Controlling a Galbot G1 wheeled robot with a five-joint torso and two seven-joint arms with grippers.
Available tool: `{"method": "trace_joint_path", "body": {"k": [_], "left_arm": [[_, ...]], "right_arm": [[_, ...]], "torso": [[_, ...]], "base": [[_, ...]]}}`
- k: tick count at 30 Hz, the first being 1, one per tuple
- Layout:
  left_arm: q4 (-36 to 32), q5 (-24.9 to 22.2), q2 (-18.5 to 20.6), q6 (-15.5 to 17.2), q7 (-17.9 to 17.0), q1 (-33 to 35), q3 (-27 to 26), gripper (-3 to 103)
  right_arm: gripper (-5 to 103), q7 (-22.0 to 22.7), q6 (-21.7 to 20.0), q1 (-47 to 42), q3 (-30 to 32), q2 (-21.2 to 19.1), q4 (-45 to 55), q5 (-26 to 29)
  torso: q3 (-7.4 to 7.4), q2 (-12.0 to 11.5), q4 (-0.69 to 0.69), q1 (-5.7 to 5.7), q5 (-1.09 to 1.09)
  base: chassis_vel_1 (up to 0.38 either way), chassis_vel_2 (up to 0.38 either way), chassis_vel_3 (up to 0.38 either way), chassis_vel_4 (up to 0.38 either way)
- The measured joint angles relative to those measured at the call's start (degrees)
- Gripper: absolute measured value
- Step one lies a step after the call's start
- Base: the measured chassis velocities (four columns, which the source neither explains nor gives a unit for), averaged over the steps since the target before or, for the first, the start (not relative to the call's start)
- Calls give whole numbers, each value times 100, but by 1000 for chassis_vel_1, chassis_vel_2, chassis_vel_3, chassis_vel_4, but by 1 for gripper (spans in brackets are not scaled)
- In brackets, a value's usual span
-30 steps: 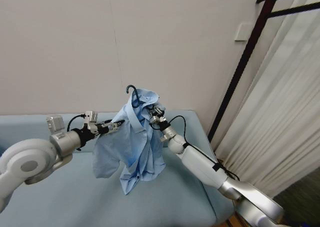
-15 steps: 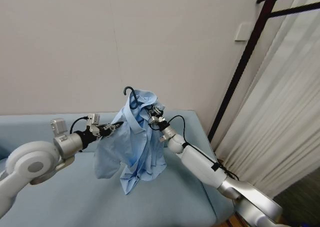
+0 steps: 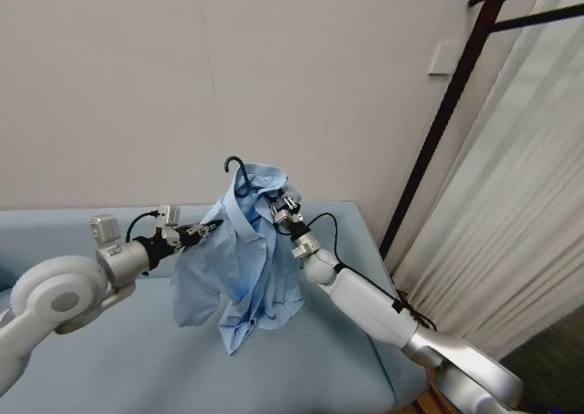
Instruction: Pick up the clothes from the sofa and hang them on the clothes hanger.
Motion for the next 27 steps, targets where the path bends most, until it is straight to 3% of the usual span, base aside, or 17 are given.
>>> {"method": "trace_joint_path", "body": {"k": [3,4,6,9,10,12,14,21,24,25,26,27], "left_arm": [[112,147,85,-40,136,3,-29,9],[112,147,85,-40,136,3,-29,9],[196,215,183,-83,313,13,-50,9],[415,234,448,-216,722,16,-90,9],[415,234,448,-216,722,16,-90,9],[592,256,648,-325,971,4,-101,9],[728,270,840,-410,1153,-28,-107,9],[783,292,1089,-463,1409,-41,-173,9],[783,364,1171,-509,1550,-26,-190,9],[783,383,1203,-559,1628,-26,-195,9],[783,383,1203,-559,1628,-26,-195,9],[777,394,1234,-611,1693,-30,-201,9]], "right_arm": [[62,-284,-112,39,-34,-338,454,879],[62,-284,-112,39,-34,-338,454,879],[68,-714,-188,75,24,-623,763,1594],[84,-1589,-450,155,143,-1213,1268,2954],[84,-1589,-450,155,143,-1213,1268,2954],[94,-1938,-593,200,231,-1553,1441,3615],[98,-2111,-616,229,306,-1797,1467,3924],[100,-2308,-563,216,548,-2133,1410,4493],[100,-2711,-822,344,830,-2270,1387,5363],[100,-2787,-1032,422,903,-2309,1396,5900],[100,-2787,-1032,422,903,-2309,1396,5900],[100,-2793,-1285,499,975,-2327,1435,6531]], "torso": [[0,0,1,0,0],[0,0,1,0,0],[0,0,2,0,1],[-1,0,-1,0,1],[-1,0,-1,0,1],[-1,0,-2,0,1],[-1,0,-2,0,1],[0,0,0,0,2],[-1,0,0,0,0],[-1,0,0,0,0],[-1,0,0,0,0],[0,0,0,0,0]], "base": [[0,0,0,0],[0,0,0,0],[0,0,0,0],[0,0,0,0],[0,0,0,0],[0,0,0,0],[0,0,0,0],[0,0,0,0],[0,0,0,0],[0,0,0,0],[0,0,0,0],[0,0,0,0]]}}
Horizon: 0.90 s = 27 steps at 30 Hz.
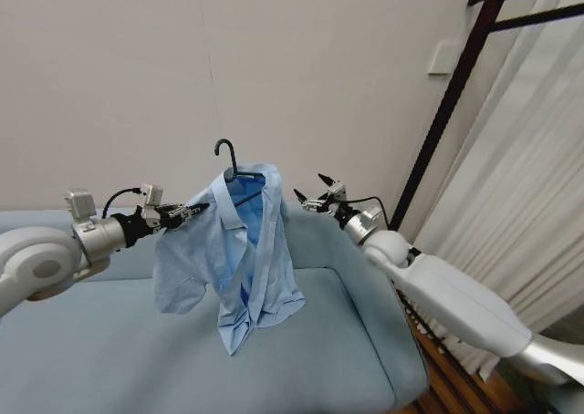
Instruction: Pick up the clothes from the sofa and hang them on the clothes hanger.
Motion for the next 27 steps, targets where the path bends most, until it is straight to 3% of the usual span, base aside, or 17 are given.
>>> {"method": "trace_joint_path", "body": {"k": [2,3,6,7,10,12,19,21,27], "left_arm": [[-50,4,59,-47,64,-15,-25,9],[-50,4,59,-47,64,-15,-25,9],[-144,-10,122,-61,79,-28,-45,9],[-144,-10,122,-61,79,-28,-45,9],[-246,-42,153,-75,80,-37,-59,9],[-324,-95,177,-79,80,-46,-66,9],[-423,-194,197,-80,79,-85,-81,9],[-447,-236,204,-80,75,-98,-91,9],[-468,-261,210,-80,52,-115,-93,9]], "right_arm": [[100,103,-525,114,148,5,105,1366],[100,103,-525,114,148,5,105,1366],[100,340,-1267,218,335,106,199,2852],[100,340,-1267,218,335,106,199,2852],[100,660,-1471,313,347,360,87,3545],[100,851,-1537,394,340,565,-61,3743],[101,904,-1567,554,266,773,-359,3704],[91,899,-1573,561,250,761,-371,3671],[75,841,-1539,539,253,715,-327,3533]], "torso": [[0,0,0,0,0],[0,0,0,0,0],[0,0,0,0,-1],[0,0,0,0,-1],[0,0,0,0,0],[0,0,2,0,-1],[0,0,1,0,-1],[0,0,-1,0,0],[0,0,0,0,0]], "base": [[0,0,0,0],[0,0,0,0],[0,0,0,0],[0,0,0,0],[0,0,0,0],[0,0,0,0],[0,0,0,0],[0,0,0,0],[0,0,0,0]]}}
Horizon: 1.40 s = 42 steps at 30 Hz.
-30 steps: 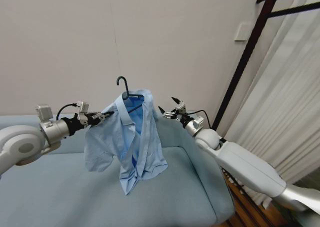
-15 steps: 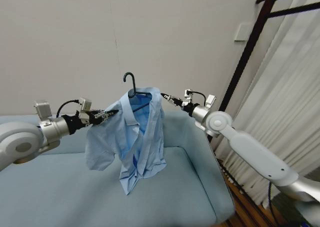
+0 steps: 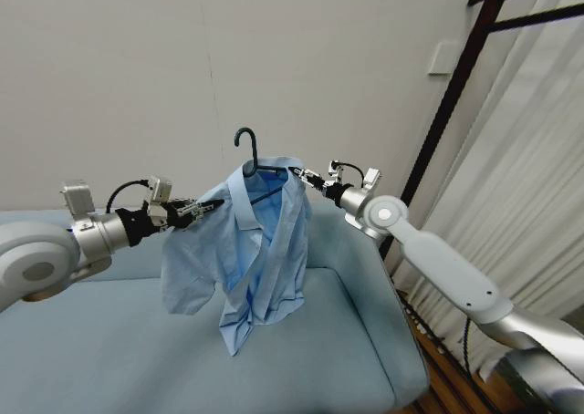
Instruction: Pick up the clothes from the sofa and hang them on the clothes hanger.
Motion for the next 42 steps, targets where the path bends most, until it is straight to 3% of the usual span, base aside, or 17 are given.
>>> {"method": "trace_joint_path", "body": {"k": [1,2,6,10,11,12,16,18,20,33,42], "left_arm": [[0,0,0,0,0,0,0,9],[-10,-1,-1,0,-1,3,0,9],[-45,-1,-19,-1,-5,20,7,9],[-63,-7,-12,-9,-11,15,9,9],[-69,-14,-7,-12,-13,12,9,9],[-69,-14,-7,-12,-13,12,9,9],[-115,-38,-4,-13,-31,9,-1,9],[-125,-39,-9,-14,-38,9,-3,9],[-164,-42,-39,-15,-79,10,-5,9],[-189,-46,-126,-46,-129,19,0,9],[-169,-45,-214,-71,-129,33,27,9]], "right_arm": [[75,0,0,0,0,0,0,0],[64,-42,27,0,0,-14,8,-43],[47,-70,73,13,-1,-14,18,-99],[42,-76,97,6,-1,-18,74,-153],[32,-75,107,-7,-1,-33,101,-166],[32,-75,107,-7,-1,-33,101,-166],[10,-68,128,-47,-1,-121,201,-230],[10,-65,134,-49,-1,-138,221,-244],[2,-15,158,-53,2,-177,300,-277],[2,350,259,84,172,-470,953,-444],[2,234,283,210,215,-793,1499,-822]], "torso": [[0,0,0,0,0],[0,0,0,0,0],[0,0,0,0,0],[0,0,1,0,0],[0,0,1,0,0],[0,0,1,0,0],[0,0,0,0,0],[0,0,-1,0,1],[0,0,0,0,1],[0,0,0,0,0],[-1,0,0,0,-1]], "base": [[0,0,0,0],[0,0,0,0],[0,0,0,0],[0,0,0,0],[0,0,0,0],[0,0,0,0],[0,0,0,0],[0,0,0,0],[0,0,0,0],[0,0,0,0],[0,0,0,0]]}}
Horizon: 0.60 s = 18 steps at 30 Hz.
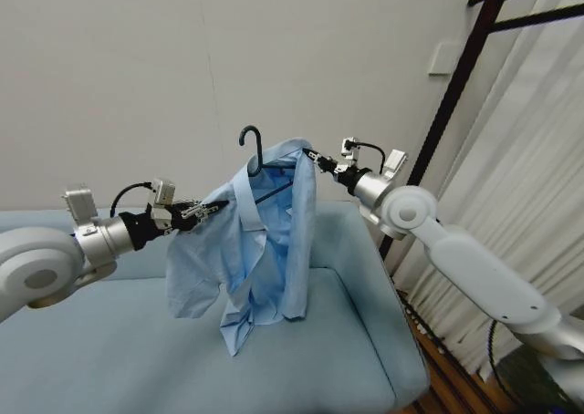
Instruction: Pick up the clothes from the sofa and hang them on the clothes hanger.
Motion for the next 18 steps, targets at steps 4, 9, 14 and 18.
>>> {"method": "trace_joint_path", "body": {"k": [4,9,14,18], "left_arm": [[5,2,-59,-2,-7,12,25,9],[-20,4,-52,-18,-12,4,32,9],[-49,-2,-26,-26,-13,-2,27,9],[-63,-6,-25,-34,-13,-4,21,9]], "right_arm": [[2,-92,-14,-241,-6,-222,521,-226],[2,-67,-50,-385,-125,-162,814,-357],[2,21,-161,-292,-262,51,820,-423],[9,-307,-378,-230,-377,-39,778,-497]], "torso": [[0,0,-1,0,1],[0,0,-1,0,1],[0,0,2,0,1],[1,0,2,0,0]], "base": [[0,0,0,0],[0,0,0,0],[0,0,0,0],[0,0,0,0]]}}
